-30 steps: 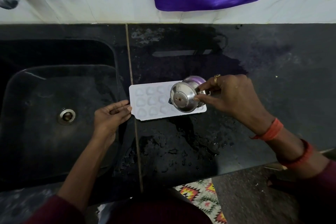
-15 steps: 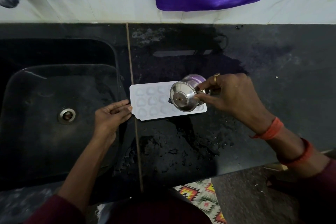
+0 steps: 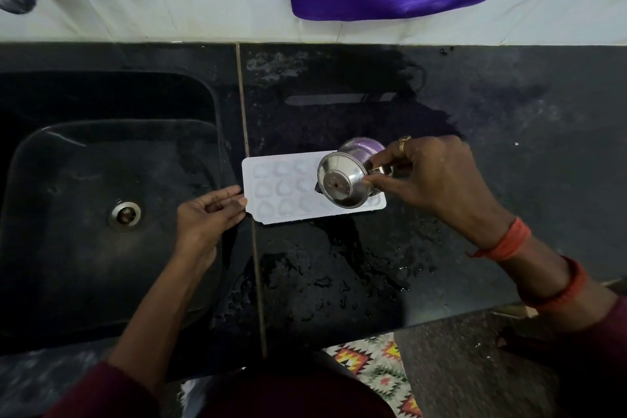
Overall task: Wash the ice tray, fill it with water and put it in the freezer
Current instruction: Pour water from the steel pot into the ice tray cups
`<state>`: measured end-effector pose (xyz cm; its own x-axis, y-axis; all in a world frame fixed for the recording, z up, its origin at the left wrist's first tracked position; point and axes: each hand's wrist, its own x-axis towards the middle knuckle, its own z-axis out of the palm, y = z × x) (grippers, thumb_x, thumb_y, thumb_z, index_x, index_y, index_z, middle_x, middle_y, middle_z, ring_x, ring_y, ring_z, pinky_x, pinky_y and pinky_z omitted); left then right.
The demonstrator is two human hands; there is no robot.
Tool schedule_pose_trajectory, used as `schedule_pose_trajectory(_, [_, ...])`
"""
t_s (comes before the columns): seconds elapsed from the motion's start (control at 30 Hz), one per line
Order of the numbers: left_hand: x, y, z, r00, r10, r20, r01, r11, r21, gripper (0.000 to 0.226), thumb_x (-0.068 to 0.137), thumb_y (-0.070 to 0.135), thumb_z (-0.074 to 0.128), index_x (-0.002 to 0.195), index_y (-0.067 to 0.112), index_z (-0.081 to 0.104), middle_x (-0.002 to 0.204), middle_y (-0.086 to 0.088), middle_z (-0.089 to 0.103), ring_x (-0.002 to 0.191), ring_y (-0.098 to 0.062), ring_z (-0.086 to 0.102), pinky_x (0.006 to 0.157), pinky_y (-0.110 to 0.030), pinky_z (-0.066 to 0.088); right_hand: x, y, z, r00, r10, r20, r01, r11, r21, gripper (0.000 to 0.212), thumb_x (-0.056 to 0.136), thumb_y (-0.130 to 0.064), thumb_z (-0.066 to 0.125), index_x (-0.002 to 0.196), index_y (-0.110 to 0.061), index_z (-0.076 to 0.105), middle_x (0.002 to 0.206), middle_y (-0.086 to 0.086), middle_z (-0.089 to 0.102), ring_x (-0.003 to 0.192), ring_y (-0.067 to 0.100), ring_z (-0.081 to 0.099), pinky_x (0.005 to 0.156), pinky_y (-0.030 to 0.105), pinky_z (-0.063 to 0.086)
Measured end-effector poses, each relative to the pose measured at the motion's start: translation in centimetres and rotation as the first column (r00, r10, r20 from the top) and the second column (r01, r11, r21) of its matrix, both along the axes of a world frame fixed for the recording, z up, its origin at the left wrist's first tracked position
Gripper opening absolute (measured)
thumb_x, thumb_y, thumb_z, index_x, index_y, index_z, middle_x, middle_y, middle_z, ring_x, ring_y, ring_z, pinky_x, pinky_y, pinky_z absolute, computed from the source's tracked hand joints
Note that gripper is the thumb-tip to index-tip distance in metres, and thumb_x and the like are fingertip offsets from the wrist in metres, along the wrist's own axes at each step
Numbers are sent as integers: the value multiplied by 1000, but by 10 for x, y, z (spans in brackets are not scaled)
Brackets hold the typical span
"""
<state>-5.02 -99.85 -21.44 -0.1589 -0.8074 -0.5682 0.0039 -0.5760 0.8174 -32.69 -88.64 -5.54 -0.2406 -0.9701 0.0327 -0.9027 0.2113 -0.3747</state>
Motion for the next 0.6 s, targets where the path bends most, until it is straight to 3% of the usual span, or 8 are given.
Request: schedule_pose_trajectory(0.6, [1,0,-3,1000,-3,-11,3,1000,-7,31,83,0,76,114,-1,70,97,-11,76,81,-10,75,71,-18,60,-1,2,0,1000,19,-12,-20,1000,-10,36,72,-60,70,91,-31,80,76,-9,75,67,11,70,67,37,60])
